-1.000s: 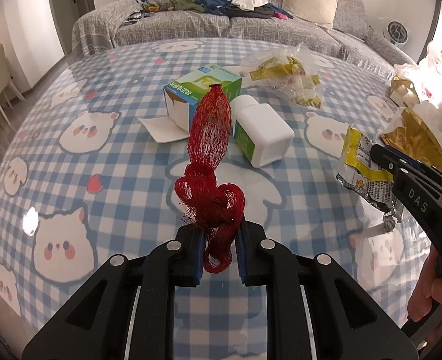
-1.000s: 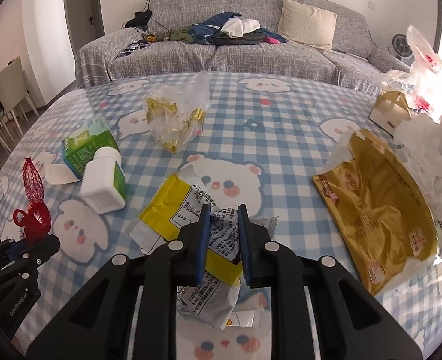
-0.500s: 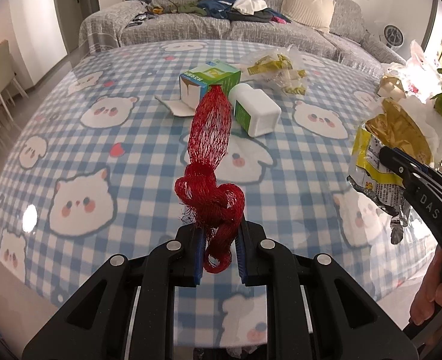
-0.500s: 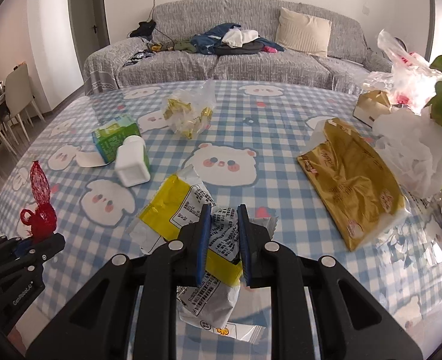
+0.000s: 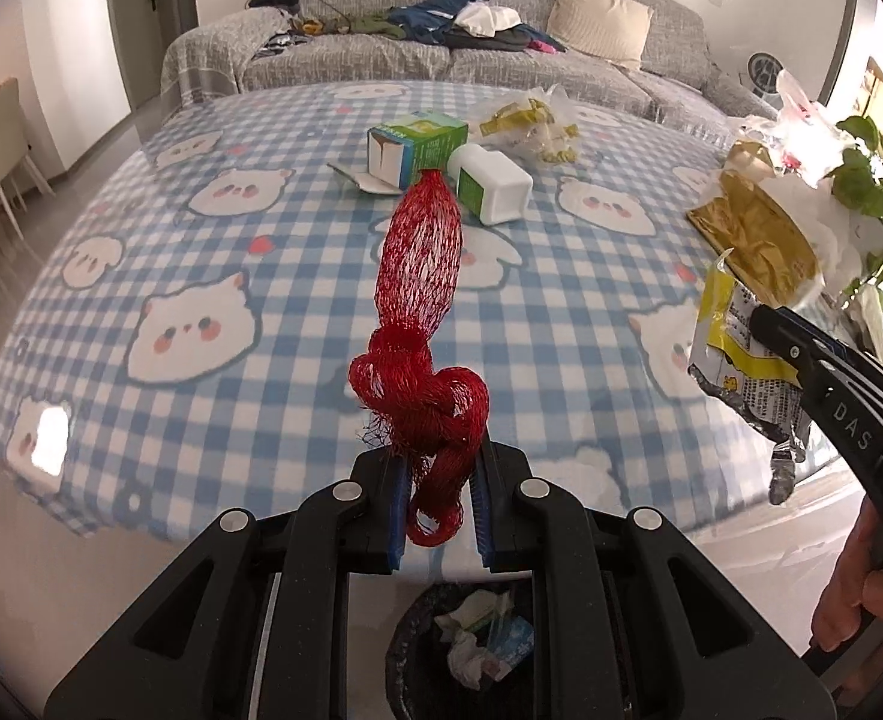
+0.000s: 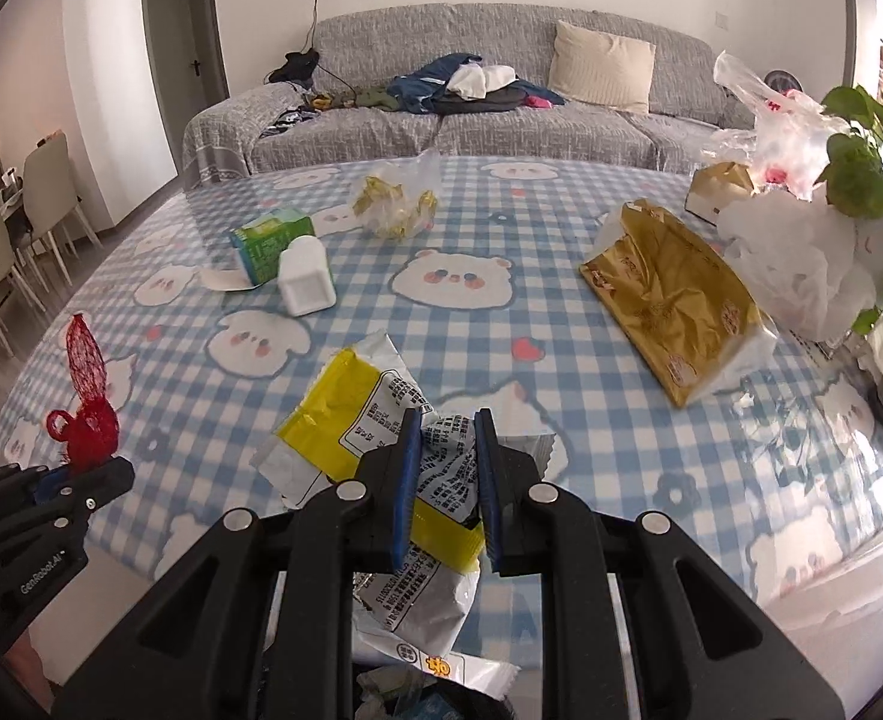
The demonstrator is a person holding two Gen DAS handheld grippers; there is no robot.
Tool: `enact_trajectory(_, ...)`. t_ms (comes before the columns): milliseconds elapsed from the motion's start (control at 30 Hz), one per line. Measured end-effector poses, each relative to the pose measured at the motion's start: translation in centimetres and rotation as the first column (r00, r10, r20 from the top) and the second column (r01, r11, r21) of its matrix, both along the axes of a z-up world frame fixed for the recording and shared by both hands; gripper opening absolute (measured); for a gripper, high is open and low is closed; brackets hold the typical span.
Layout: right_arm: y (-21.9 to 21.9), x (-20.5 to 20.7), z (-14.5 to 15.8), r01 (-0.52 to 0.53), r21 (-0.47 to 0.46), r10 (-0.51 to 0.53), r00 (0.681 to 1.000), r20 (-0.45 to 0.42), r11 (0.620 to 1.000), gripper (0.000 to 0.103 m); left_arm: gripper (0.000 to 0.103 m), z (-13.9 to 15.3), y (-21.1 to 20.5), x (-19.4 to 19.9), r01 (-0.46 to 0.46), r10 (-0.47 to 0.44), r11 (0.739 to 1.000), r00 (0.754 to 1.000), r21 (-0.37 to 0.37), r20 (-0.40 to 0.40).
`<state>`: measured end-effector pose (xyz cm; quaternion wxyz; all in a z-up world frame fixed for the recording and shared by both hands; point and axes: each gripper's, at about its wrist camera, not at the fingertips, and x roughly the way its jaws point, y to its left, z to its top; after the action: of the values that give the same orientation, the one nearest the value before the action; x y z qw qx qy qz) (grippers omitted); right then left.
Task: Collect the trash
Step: 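Lift the net with the left tool while the right tool lifts the wrapper toward the bin, then lower the yellow wrapper into the black bin and open the right tool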
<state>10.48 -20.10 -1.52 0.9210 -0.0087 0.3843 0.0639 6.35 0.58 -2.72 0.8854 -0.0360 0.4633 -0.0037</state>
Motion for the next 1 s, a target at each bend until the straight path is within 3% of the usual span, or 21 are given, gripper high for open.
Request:
enact_trajectory(433,0.3,-7.4,0.7,-0.007,-0.007,0.007,0.999,0.035,1.000,0.017,0.016,-1.6,1.2,-7.7,0.003,-0.003,1.000,1.000,-0.001,0.001)
enact_trajectory(800,0.0,-12.3,-1.1,0.011,0.010,-0.011,1.000,0.009,1.000,0.017,0.016,-2.1,2.9,-12.2,-0.021,0.022,0.999,1.000,-0.046,0.022)
enact_trajectory(1000,0.2,-14.3,-2.6,0.010,0.007,-0.010,1.000,-0.017,1.000,0.017,0.016,-3.9,3.1,-13.7,-0.028,0.028,0.999,1.000,-0.047,-0.003)
